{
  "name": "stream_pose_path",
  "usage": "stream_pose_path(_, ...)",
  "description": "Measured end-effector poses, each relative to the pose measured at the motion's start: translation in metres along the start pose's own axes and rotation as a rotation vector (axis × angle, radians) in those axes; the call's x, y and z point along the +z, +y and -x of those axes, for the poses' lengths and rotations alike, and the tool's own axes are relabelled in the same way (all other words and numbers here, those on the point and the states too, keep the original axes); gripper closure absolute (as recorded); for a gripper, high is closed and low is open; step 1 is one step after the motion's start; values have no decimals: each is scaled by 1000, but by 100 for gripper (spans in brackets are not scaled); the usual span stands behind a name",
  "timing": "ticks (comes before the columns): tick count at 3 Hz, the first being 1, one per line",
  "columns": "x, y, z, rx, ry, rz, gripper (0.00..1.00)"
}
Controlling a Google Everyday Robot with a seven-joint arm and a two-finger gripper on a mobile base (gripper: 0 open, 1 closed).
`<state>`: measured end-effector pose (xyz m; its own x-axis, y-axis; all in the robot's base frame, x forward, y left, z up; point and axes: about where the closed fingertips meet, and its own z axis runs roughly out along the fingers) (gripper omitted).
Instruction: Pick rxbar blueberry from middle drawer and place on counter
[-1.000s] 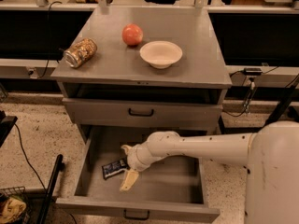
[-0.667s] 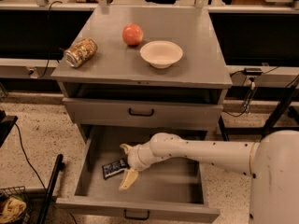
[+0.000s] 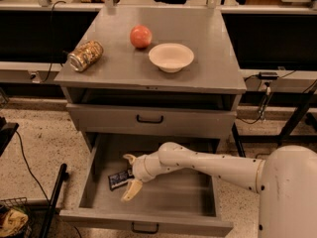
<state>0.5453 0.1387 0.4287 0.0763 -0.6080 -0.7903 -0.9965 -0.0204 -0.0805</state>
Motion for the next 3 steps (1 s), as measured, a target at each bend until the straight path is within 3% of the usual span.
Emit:
stream_pose_path(1,13,-7,-8,45,-16,7,0)
stream_pose_path(3,34,-15,-55,182,-13,-11,0)
